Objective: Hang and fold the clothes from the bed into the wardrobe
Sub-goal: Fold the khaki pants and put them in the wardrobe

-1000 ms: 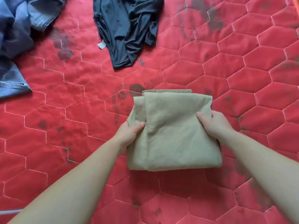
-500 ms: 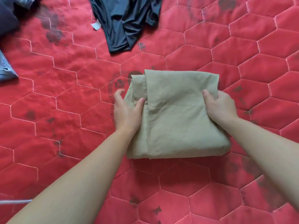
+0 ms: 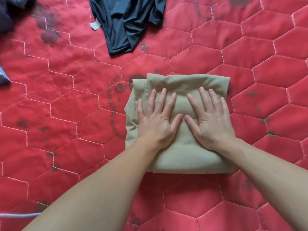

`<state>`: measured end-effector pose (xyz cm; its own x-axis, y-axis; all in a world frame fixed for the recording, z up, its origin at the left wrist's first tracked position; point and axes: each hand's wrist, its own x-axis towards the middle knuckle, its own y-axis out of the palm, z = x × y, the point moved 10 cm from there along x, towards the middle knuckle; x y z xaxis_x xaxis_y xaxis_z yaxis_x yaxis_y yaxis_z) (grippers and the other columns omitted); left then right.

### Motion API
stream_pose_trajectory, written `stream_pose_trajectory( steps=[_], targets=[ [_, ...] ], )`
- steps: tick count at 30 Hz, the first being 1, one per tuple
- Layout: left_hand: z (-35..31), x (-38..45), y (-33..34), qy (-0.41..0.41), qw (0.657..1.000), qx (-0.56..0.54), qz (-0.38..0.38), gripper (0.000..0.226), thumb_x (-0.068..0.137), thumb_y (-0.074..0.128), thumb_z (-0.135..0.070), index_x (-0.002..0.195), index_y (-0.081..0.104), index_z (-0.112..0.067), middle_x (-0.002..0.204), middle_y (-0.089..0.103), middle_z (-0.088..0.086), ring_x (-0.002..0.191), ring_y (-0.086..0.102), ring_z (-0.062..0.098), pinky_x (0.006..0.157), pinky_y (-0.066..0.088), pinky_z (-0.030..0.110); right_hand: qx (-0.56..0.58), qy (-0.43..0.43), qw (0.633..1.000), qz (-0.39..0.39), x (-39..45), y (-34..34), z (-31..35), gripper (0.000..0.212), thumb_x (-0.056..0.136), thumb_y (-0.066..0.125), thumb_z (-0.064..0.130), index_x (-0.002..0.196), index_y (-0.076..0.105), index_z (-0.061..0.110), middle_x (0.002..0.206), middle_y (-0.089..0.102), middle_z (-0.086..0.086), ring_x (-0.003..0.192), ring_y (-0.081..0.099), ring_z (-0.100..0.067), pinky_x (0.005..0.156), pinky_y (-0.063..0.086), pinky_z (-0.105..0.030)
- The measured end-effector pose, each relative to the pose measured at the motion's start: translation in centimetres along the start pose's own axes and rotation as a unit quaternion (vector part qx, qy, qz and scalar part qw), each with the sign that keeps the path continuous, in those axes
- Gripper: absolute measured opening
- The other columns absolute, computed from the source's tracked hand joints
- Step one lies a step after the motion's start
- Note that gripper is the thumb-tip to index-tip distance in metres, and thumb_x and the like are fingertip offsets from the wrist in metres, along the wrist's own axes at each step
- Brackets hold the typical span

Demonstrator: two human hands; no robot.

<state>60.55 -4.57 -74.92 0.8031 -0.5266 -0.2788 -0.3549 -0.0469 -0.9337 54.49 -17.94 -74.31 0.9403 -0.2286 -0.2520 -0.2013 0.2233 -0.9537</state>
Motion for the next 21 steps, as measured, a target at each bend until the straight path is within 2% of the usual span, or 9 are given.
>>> stream_pose_trajectory(
  steps=[7,10,12,14,16,17,19,21],
  targets=[
    [0.6,-1.9,-0.7,0.013,1.000,-0.013,0.014,0.076,0.085,0.005,-0.068,0.154,0.000,-0.038,0.163,-0.010,-0.007,0.149,-0.015,0.013,0.117,-0.014,0.048,-0.019,0.006,0.999,0.036,-1.0,-1.0,0.5,0.076,0.084,0.010,0.066,0.154,0.010,0.035,0.163,0.002,-0.005,0.150,0.000,-0.027,0.119,0.002,-0.047],
    [2.1,-5.1,-0.2,-0.031,0.999,-0.039,0.018,0.076,0.085,0.008,-0.070,0.153,-0.002,-0.039,0.163,-0.013,-0.008,0.148,-0.016,0.013,0.118,-0.009,0.047,-0.009,0.038,0.998,0.041,-3.7,-1.1,0.2,0.075,0.084,0.012,0.065,0.154,0.010,0.036,0.163,0.001,-0.006,0.150,0.000,-0.027,0.119,0.005,-0.047],
    [3.5,-7.9,0.1,-0.094,0.993,-0.074,0.015,0.078,0.084,0.013,-0.072,0.153,-0.002,-0.040,0.163,-0.011,-0.008,0.149,-0.011,0.016,0.119,0.000,0.047,0.014,0.080,0.996,0.043,-5.9,-1.1,-0.4,0.070,0.090,0.023,0.063,0.153,0.011,0.037,0.163,0.000,-0.005,0.149,0.002,-0.026,0.117,0.014,-0.047],
    [4.8,-10.8,0.3,-0.170,0.977,-0.131,0.014,0.078,0.090,0.030,-0.070,0.154,0.000,-0.038,0.164,-0.005,-0.004,0.150,0.000,0.019,0.118,0.009,0.045,0.050,0.133,0.989,0.049,-8.0,-1.2,-1.0,0.069,0.093,0.037,0.058,0.153,0.012,0.035,0.163,0.000,-0.003,0.148,0.007,-0.026,0.113,0.024,-0.048],
    [5.0,-13.2,0.3,-0.220,0.958,-0.182,0.004,0.078,0.091,0.045,-0.061,0.154,0.006,-0.035,0.163,0.008,0.002,0.146,0.015,0.023,0.115,0.018,0.042,0.113,0.179,0.976,0.039,-10.1,-1.3,-1.6,0.070,0.093,0.047,0.053,0.153,0.016,0.034,0.162,0.006,-0.004,0.143,0.020,-0.032,0.109,0.030,-0.048],
    [4.9,-14.0,0.1,-0.245,0.942,-0.227,-0.013,0.080,0.090,0.052,-0.056,0.154,0.010,-0.034,0.159,0.018,0.005,0.142,0.024,0.026,0.112,0.023,0.041,0.159,0.200,0.966,0.026,-11.1,-1.3,-1.8,0.069,0.092,0.051,0.049,0.152,0.020,0.032,0.160,0.013,-0.007,0.139,0.027,-0.034,0.108,0.030,-0.046],
    [5.1,-15.1,-0.1,-0.305,0.889,-0.339,-0.045,0.083,0.084,0.067,-0.046,0.151,0.020,-0.030,0.146,0.038,0.010,0.131,0.039,0.029,0.107,0.030,0.039,0.259,0.237,0.936,0.000,-12.9,-1.3,-2.4,0.066,0.091,0.057,0.041,0.149,0.029,0.030,0.148,0.034,-0.013,0.133,0.037,-0.032,0.108,0.031,-0.041],
    [5.5,-15.8,0.2,-0.344,0.853,-0.390,-0.042,0.083,0.077,0.075,-0.043,0.144,0.028,-0.029,0.134,0.052,0.008,0.122,0.050,0.029,0.101,0.040,0.039,0.311,0.260,0.914,0.001,-14.5,-0.7,-2.8,0.063,0.090,0.060,0.038,0.146,0.034,0.030,0.135,0.047,-0.013,0.125,0.045,-0.029,0.103,0.034,-0.038]
  ],
)
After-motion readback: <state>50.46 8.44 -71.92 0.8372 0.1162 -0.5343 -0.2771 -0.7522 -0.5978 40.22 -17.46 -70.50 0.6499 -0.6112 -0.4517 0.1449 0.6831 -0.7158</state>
